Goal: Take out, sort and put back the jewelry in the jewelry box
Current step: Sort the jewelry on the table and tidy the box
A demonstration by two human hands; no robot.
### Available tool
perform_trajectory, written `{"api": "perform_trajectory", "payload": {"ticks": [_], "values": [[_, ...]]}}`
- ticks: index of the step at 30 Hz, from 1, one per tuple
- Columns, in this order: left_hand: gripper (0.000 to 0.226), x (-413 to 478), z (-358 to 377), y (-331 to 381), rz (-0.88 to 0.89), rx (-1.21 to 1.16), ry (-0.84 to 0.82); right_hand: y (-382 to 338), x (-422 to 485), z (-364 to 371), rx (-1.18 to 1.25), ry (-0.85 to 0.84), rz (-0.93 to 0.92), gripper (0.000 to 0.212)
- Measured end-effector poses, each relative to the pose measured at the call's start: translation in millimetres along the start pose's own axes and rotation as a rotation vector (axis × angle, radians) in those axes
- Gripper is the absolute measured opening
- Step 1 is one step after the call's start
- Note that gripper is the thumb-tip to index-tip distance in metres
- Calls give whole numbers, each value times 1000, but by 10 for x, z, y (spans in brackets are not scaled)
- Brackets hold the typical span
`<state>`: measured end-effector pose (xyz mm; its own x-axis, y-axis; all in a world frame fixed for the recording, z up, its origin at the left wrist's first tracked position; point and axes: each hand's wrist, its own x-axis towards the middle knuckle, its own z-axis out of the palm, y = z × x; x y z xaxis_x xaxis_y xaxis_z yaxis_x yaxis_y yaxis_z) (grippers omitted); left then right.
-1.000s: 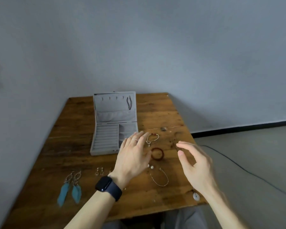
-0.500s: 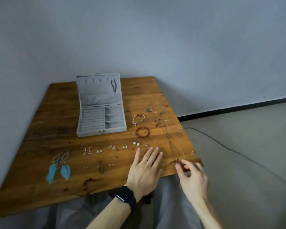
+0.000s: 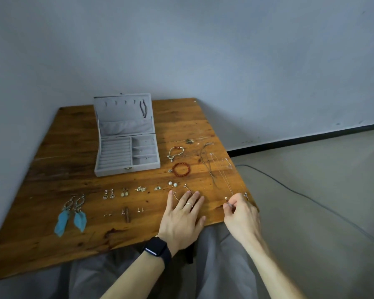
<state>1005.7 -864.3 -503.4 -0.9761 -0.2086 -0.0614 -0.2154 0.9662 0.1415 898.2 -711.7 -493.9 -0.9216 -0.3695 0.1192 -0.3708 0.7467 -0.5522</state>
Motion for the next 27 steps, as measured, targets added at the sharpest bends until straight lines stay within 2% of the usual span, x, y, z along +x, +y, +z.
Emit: {"api": "perform_trajectory", "payload": {"ticks": [3,5,9,16,19,24,27], "values": [[60,113,-198,14,-26,-110,68,-157,236,-171,-14,-89,55,8],[64,257,-375,37,-41,-201,128,-267,412,-305,68,-145,79,3],[67,768,-807,84,-100,-447,220,-511,790,-525,243,-178,-16,6],[18,1476,-1434,-121,-113,-552,244,-813,1409,-741,299,-55,-219,14],[17,1576,-1600,-261,-94,-591,272,-923,1579,-839,304,-25,-240,13],[13,1629,-1855,-382,-123,-797,370,-1144,1777,-980,383,24,-287,13],[13,1643,-2014,-405,-120,-856,392,-1324,1872,-1039,417,118,-340,12]]}}
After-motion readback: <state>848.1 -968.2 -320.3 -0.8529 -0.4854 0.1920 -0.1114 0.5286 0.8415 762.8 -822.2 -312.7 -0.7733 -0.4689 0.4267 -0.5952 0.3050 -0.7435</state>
